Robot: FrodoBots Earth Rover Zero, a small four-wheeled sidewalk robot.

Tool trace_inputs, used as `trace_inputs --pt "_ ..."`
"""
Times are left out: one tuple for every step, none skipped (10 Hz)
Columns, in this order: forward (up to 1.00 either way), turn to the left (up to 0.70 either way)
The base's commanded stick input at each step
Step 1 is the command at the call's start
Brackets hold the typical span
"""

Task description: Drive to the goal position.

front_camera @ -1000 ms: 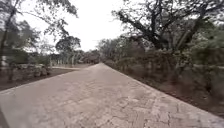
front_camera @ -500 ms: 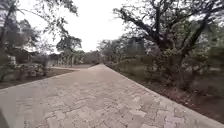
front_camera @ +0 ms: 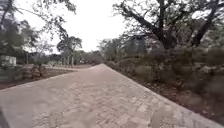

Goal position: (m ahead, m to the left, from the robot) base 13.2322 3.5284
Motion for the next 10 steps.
trace_inputs --pt "0.7 0.25" --pt "0.7 0.0" --pt "0.7 0.0" --pt "0.7 0.0" --pt "0.7 0.0" --pt "0.7 0.0" --pt "0.7 0.0" --pt "0.7 0.0" --pt "0.7 0.0" --pt "0.7 0.0"
